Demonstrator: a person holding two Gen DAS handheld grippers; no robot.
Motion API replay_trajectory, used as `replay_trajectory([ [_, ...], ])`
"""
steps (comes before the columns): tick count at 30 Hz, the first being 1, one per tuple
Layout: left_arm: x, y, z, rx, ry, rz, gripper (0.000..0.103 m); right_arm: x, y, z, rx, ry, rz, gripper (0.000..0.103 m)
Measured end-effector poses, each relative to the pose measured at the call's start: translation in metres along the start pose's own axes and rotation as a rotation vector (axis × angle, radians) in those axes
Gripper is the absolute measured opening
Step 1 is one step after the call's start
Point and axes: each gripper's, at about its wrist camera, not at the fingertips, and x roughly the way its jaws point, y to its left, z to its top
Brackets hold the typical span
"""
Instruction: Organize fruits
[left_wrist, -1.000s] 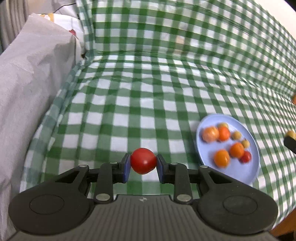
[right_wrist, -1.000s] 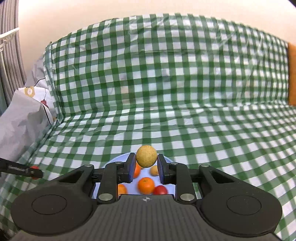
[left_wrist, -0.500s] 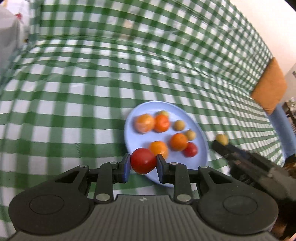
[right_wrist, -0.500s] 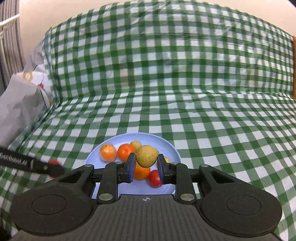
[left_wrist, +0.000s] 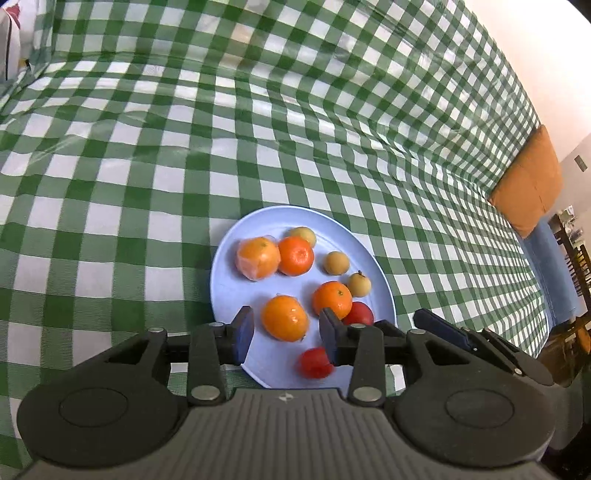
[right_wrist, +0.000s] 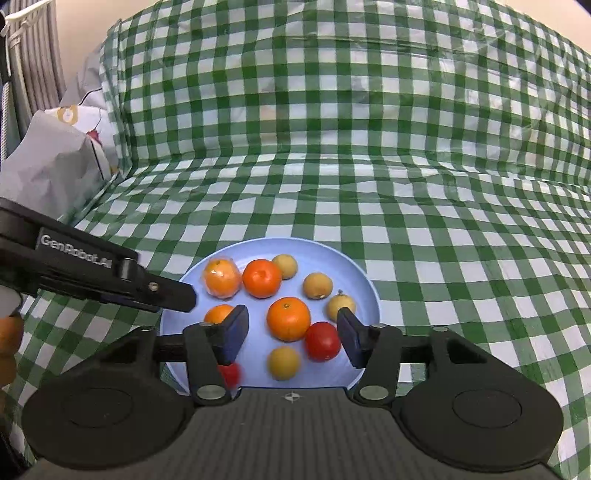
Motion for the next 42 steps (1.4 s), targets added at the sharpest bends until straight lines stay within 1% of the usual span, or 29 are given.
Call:
replay_trajectory([
  [2, -0.006, -0.002, -0.003, 0.018, -0.012, 0.008, 0.043, -0.001, -0.001, 0.000, 0.010, -0.003, -0.012, 0.056],
  [5, -0.022, -0.007, -0.010, 0.071, -0.056, 0.030, 0.043, -0.005, 0.000, -0.001, 0.012, -0.016, -0.034, 0.065],
  [7, -0.034, -0.010, -0.017, 0.130, -0.100, 0.059, 0.043, -0.011, 0.002, -0.002, 0.004, -0.033, -0.057, 0.082],
  [8, -0.040, -0.012, -0.021, 0.163, -0.123, 0.077, 0.047, -0.016, 0.002, -0.002, -0.002, -0.048, -0.075, 0.088],
  [9, -0.047, -0.015, -0.025, 0.203, -0.145, 0.094, 0.051, -0.021, 0.003, -0.002, -0.005, -0.062, -0.094, 0.097],
  [10, -0.054, -0.018, -0.030, 0.249, -0.163, 0.106, 0.058, -0.027, 0.003, -0.001, -0.006, -0.082, -0.116, 0.102],
  [11, -0.062, -0.021, -0.035, 0.291, -0.182, 0.111, 0.064, -0.034, 0.002, 0.001, 0.000, -0.104, -0.132, 0.102],
  [12, -0.070, -0.021, -0.039, 0.316, -0.194, 0.107, 0.067, -0.041, 0.000, 0.001, 0.016, -0.127, -0.148, 0.102],
  [14, -0.088, -0.020, -0.045, 0.352, -0.227, 0.115, 0.079, -0.053, -0.007, 0.002, 0.071, -0.141, -0.161, 0.102],
  [17, -0.114, -0.014, -0.056, 0.357, -0.302, 0.135, 0.086, -0.067, -0.018, -0.004, 0.164, -0.132, -0.166, 0.102],
  [20, -0.120, -0.008, -0.074, 0.320, -0.323, 0.167, 0.086, -0.076, -0.022, -0.018, 0.239, -0.107, -0.176, 0.102],
  [21, -0.118, -0.006, -0.080, 0.308, -0.317, 0.171, 0.086, -0.077, -0.022, -0.023, 0.256, -0.101, -0.171, 0.102],
  [23, -0.111, -0.008, -0.089, 0.313, -0.267, 0.195, 0.086, -0.078, -0.019, -0.029, 0.263, -0.084, -0.163, 0.102],
  [25, -0.107, -0.013, -0.091, 0.331, -0.277, 0.230, 0.087, -0.076, -0.016, -0.033, 0.251, -0.075, -0.164, 0.102],
  [26, -0.104, -0.015, -0.091, 0.342, -0.278, 0.245, 0.089, -0.074, -0.015, -0.034, 0.243, -0.064, -0.167, 0.102],
  [27, -0.100, -0.014, -0.090, 0.343, -0.262, 0.253, 0.090, -0.071, -0.014, -0.034, 0.236, -0.053, -0.173, 0.102],
  [29, -0.090, -0.011, -0.088, 0.319, -0.207, 0.258, 0.102, -0.068, -0.012, -0.034, 0.227, -0.046, -0.179, 0.102],
  [30, -0.086, -0.009, -0.087, 0.304, -0.182, 0.262, 0.103, -0.066, -0.011, -0.034, 0.226, -0.043, -0.181, 0.102],
  [32, -0.081, -0.008, -0.085, 0.299, -0.160, 0.279, 0.102, -0.066, -0.010, -0.035, 0.221, -0.038, -0.186, 0.102],
  [34, -0.076, -0.008, -0.082, 0.305, -0.162, 0.292, 0.102, -0.066, -0.008, -0.036, 0.199, -0.038, -0.187, 0.102],
  [37, -0.076, -0.009, -0.082, 0.310, -0.156, 0.286, 0.102, -0.064, -0.004, -0.036, 0.167, -0.039, -0.199, 0.102],
  [42, -0.073, -0.010, -0.081, 0.297, -0.144, 0.291, 0.102, -0.063, -0.011, -0.034, 0.165, -0.037, -0.193, 0.102],
])
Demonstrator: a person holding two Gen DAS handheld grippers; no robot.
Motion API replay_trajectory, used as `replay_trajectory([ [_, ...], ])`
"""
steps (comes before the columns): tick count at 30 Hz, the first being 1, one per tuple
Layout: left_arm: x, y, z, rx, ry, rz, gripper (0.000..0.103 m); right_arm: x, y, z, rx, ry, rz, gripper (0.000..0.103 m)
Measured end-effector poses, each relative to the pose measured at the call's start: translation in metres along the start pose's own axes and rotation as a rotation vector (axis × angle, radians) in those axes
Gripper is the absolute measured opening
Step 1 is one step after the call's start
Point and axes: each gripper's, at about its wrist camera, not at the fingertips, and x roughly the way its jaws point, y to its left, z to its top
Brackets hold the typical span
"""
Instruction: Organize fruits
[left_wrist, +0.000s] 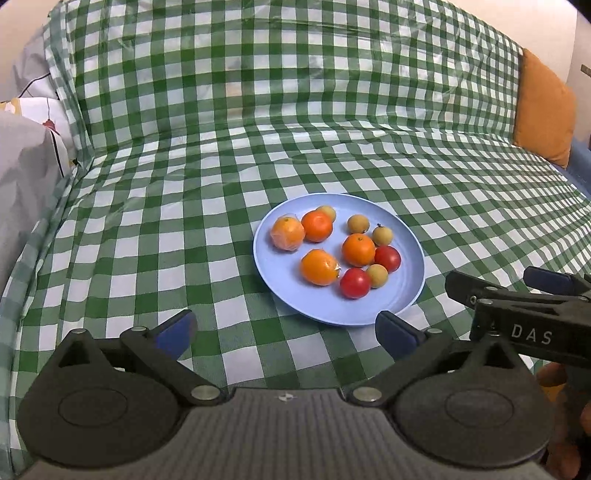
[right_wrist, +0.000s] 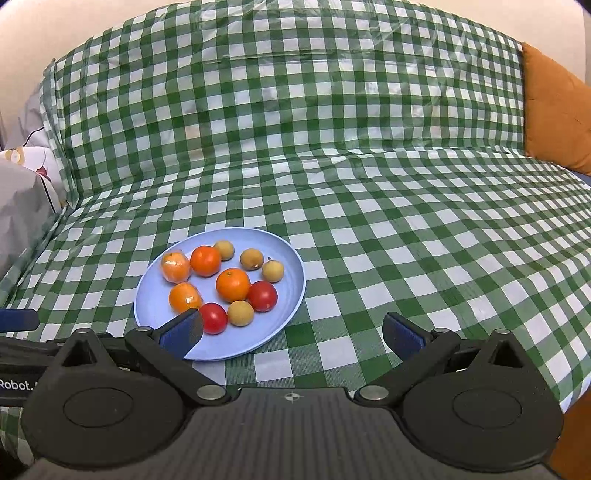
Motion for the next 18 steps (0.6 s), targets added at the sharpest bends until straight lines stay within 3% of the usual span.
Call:
replay_trajectory([
  [18, -0.0003, -0.0074, -0.0009, -0.013, 0.008, 0.006, 0.102, 0.0030, -0.0033, 0.0023, -0.009, 0.004, 0.004, 0.102],
])
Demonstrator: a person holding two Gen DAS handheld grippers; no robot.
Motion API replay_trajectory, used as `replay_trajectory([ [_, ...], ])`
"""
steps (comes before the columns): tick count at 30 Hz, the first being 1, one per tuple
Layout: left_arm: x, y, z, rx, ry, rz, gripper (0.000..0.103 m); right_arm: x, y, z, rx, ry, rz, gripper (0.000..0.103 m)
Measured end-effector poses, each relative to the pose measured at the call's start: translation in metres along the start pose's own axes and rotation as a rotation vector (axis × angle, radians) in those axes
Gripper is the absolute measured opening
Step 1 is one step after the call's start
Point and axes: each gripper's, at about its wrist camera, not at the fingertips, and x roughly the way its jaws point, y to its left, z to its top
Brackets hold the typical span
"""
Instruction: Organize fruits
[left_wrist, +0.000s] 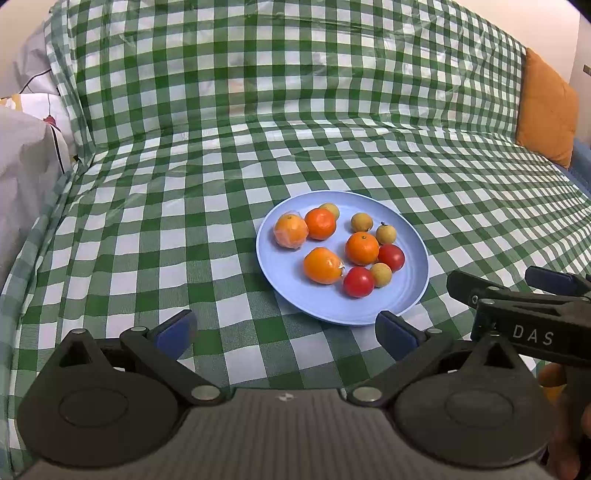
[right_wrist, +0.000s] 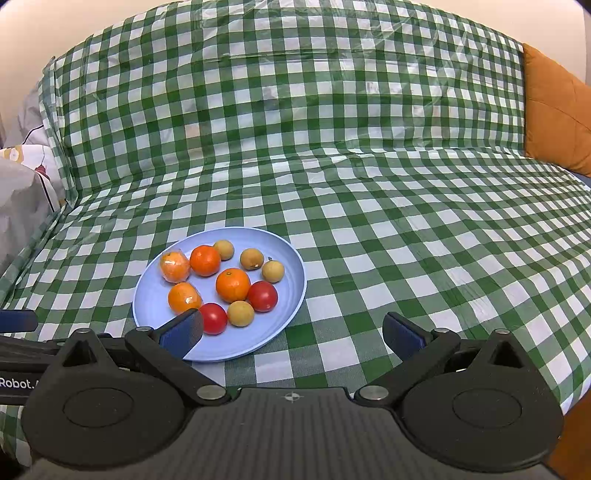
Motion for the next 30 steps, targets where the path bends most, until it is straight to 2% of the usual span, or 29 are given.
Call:
replay_trajectory([
  [30, -0.002, -0.014, -0.004, -0.007, -0.006, 0.001, 0.103, 0.002, -0.001, 0.002, -0.004, 0.002, 0.003, 0.102],
])
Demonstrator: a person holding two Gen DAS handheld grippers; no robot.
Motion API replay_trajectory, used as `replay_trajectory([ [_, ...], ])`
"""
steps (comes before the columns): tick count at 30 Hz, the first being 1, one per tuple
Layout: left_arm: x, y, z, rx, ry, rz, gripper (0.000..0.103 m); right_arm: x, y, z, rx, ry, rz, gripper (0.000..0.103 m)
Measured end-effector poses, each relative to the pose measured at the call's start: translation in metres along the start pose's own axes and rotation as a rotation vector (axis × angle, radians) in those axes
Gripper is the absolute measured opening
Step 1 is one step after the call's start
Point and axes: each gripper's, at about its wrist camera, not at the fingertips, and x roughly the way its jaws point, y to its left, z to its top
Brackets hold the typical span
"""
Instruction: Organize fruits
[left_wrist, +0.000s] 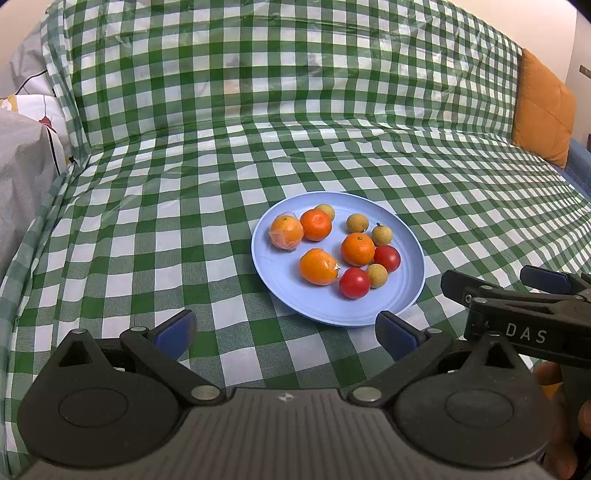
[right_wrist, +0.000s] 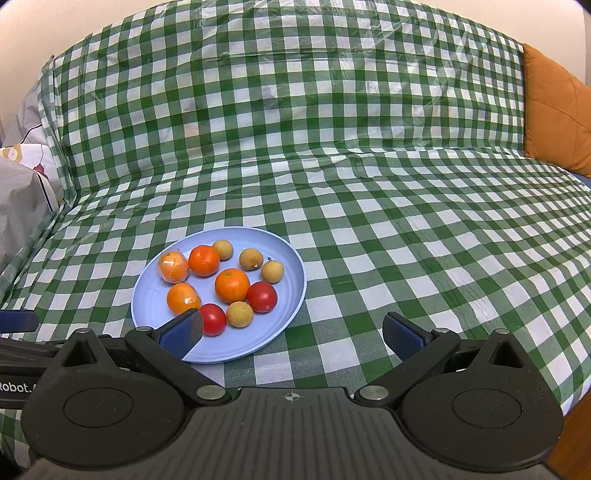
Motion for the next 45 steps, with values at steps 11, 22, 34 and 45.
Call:
replay_trajectory([
  [11, 0.000, -0.001, -0.001, 0.000, -0.001, -0.003, 0.103, 0.001, -0.002, 0.001, -0.003, 0.001, 0.000, 0.102],
  [22, 0.001, 0.000, 0.000, 0.003, 0.003, -0.005, 0.103, 0.002, -0.003, 0.001, -0.004, 0.003, -0.002, 0.102],
  [34, 0.006, -0.004, 0.002, -0.003, 0.012, -0.018, 0.103, 0.007, -0.016, 0.005, 0.009, 0.021, 0.008, 0.102],
  [45, 0.014, -0.009, 0.007, 0.005, 0.024, -0.042, 0.103, 0.022, -0.024, 0.014, -0.004, 0.046, 0.027, 0.102],
])
